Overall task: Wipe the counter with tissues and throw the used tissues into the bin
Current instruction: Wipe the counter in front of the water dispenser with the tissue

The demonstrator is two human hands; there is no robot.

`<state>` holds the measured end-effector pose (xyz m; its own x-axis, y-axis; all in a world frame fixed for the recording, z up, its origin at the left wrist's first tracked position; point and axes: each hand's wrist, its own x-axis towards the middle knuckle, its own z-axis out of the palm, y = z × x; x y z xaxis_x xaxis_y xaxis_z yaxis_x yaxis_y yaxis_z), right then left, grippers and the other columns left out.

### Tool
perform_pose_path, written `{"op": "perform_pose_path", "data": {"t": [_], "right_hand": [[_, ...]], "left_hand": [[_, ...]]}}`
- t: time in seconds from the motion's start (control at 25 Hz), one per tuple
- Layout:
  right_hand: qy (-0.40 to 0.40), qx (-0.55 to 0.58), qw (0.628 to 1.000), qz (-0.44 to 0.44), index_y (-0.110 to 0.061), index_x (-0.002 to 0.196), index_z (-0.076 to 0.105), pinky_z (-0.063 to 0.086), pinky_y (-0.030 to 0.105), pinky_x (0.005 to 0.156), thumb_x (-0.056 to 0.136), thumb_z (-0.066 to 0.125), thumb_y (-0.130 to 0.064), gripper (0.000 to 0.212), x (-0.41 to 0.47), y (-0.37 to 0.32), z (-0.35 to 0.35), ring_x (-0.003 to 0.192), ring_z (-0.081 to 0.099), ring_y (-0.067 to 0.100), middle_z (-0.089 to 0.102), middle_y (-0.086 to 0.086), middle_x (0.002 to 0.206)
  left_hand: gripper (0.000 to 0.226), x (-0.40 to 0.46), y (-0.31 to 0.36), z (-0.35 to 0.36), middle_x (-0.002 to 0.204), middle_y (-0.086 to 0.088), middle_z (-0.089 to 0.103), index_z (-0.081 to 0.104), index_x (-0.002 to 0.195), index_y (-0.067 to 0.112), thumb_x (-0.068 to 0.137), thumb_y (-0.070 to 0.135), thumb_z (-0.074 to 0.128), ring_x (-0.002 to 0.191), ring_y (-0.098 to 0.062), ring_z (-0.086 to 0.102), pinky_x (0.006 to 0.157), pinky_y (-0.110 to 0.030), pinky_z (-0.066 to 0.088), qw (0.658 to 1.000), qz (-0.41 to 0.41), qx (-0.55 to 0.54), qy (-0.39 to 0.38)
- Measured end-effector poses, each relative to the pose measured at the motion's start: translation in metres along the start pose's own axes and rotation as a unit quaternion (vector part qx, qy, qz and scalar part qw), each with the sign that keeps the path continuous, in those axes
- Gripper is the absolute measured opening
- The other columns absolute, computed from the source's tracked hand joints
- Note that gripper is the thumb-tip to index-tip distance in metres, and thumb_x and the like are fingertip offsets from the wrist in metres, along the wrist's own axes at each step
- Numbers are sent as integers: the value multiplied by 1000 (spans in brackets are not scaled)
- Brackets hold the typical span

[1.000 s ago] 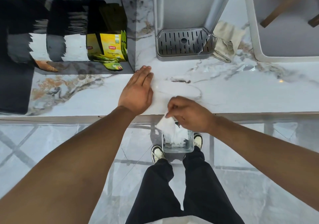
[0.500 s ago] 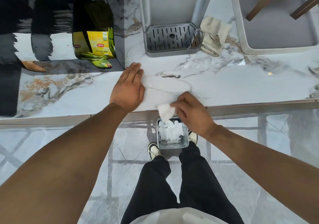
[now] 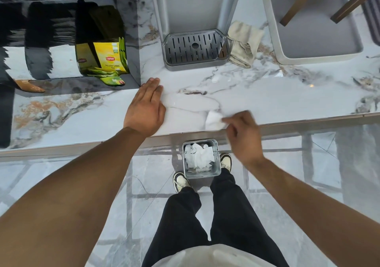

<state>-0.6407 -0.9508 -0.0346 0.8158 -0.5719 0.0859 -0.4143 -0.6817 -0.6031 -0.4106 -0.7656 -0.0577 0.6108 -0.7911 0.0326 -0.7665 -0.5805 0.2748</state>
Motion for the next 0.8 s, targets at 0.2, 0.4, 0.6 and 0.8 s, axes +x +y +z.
{"op": "perform_pose_path", "data": {"t": [0.2,0.4,0.6,0.8], "right_hand": [[19,25,998,-46,-5,96,77,42,8,77,83,62,9,24,48,-14,0,72,56,11,61,13,94],[43,-69,992,101,-4,114,70,44,24,95,91,48,3,32,133,-1,6,99,61,30,55,18,117],[-133,22,985,-112,-3,108,73,51,28,82,90,58,-3,23,54,-43,33,82,58,14,61,5,96],[-36,12,998,-59,-3,112,73,47,24,89,89,56,6,30,108,-70,52,91,62,26,59,17,103]], "left_hand": [[53,1,0,0,156,-19,39,46,142,-4,97,22,34,148,-33,31,123,-45,25,1000,4,-4,2],[50,-1,-1,-2,156,-20,39,47,141,-5,97,18,36,148,-34,30,123,-45,24,1000,9,-19,6],[46,0,-3,-4,156,-21,38,47,140,-6,97,10,43,148,-36,31,123,-46,24,1000,13,-22,-3],[42,-6,3,-7,138,-26,51,54,128,-4,90,10,44,127,-44,47,110,-49,38,999,-16,-13,35]]}}
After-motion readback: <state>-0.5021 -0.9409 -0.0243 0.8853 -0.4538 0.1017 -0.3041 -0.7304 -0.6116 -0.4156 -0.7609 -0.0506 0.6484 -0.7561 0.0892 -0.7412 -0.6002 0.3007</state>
